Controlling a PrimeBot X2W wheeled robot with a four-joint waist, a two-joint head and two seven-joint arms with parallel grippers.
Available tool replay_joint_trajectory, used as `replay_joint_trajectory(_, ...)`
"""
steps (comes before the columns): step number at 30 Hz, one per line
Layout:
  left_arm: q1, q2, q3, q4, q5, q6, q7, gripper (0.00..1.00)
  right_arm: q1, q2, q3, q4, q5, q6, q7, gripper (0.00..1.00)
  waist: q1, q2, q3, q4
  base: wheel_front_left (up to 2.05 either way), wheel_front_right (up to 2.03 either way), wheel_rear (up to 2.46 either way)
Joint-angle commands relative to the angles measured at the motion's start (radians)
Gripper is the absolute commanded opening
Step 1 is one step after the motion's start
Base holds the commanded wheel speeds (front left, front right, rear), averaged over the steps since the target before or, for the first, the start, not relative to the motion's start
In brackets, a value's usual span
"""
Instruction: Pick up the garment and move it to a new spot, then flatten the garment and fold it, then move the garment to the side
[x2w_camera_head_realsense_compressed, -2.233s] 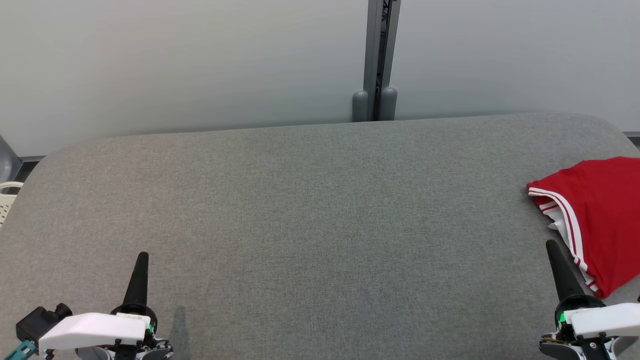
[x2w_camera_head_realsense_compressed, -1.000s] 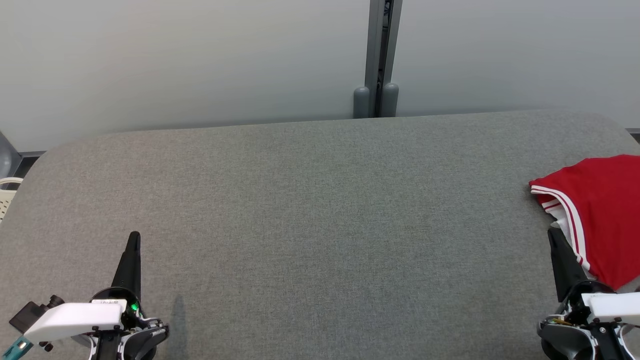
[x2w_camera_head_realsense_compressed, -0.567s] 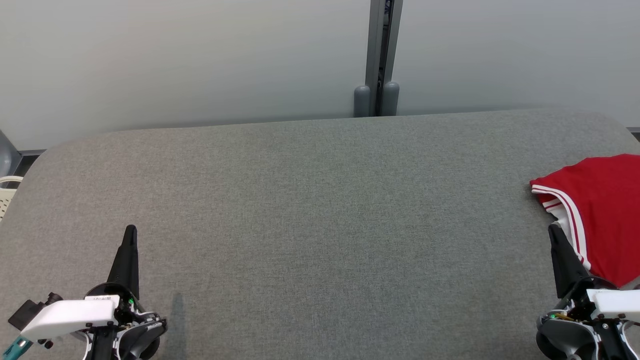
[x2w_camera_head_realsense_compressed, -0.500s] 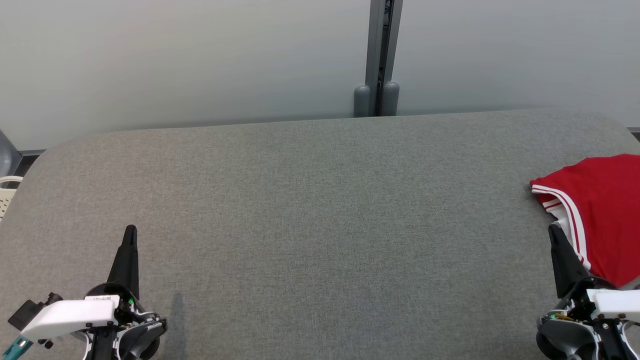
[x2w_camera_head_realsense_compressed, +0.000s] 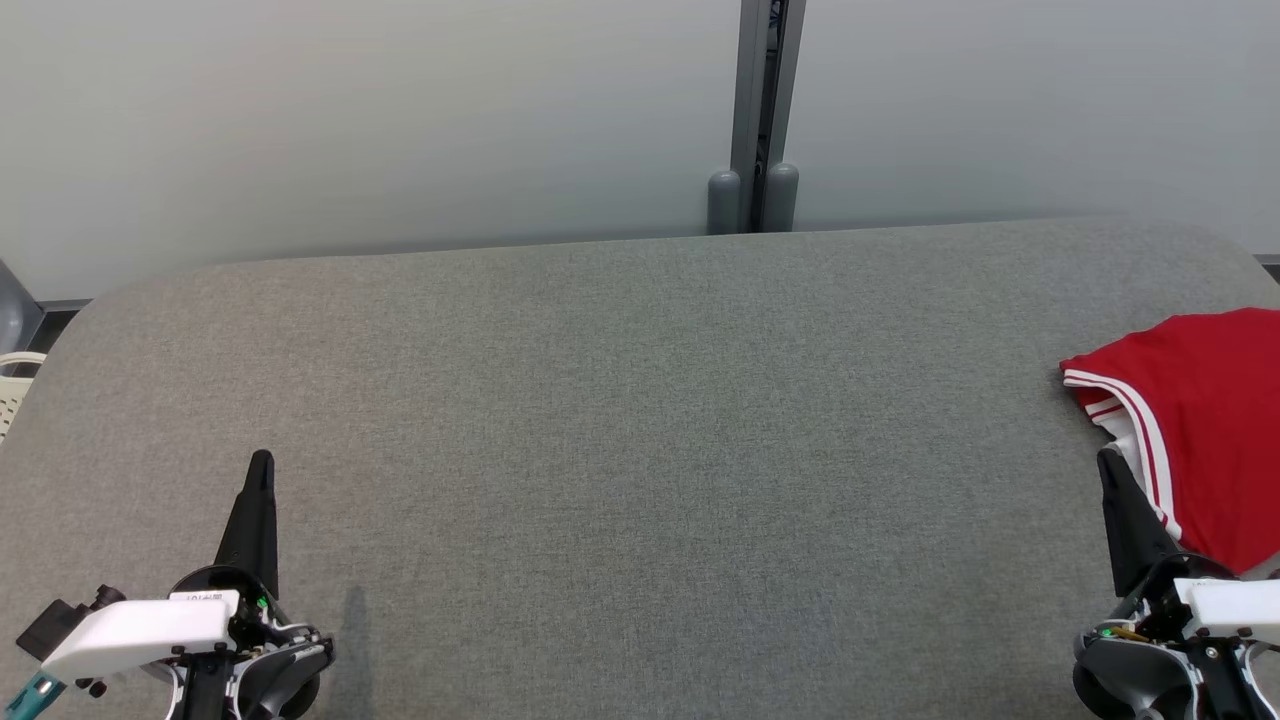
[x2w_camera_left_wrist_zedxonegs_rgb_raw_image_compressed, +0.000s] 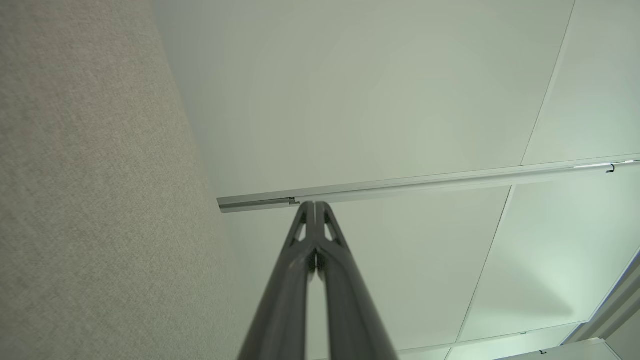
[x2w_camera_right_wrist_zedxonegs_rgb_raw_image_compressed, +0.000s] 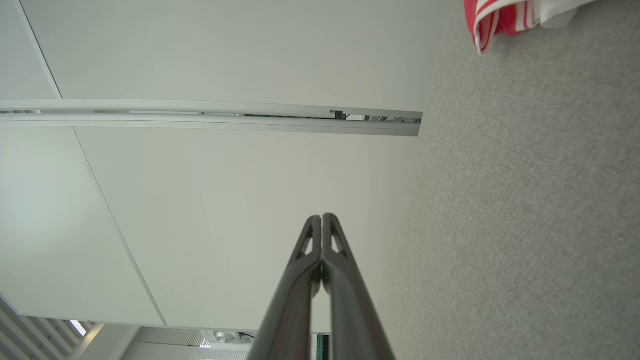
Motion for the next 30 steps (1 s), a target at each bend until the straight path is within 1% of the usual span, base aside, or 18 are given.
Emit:
replay_joint_trajectory(1, -0.014, 0.002, 0.004, -0.003, -0.002, -0.004, 0.003, 0.0, -0.009, -0.003, -0.004, 0.002, 0.001, 0.0, 0.004, 0.0, 0.0, 0.0, 0.0, 0.0, 0.0, 0.0, 0.0)
replay_joint_trajectory(30, -0.014, 0.002, 0.004, -0.003, -0.002, -0.004, 0.003, 0.0, -0.009, -0.001, -0.007, 0.002, -0.004, 0.0, 0.007, 0.0, 0.0, 0.0, 0.0, 0.0, 0.0, 0.0, 0.0)
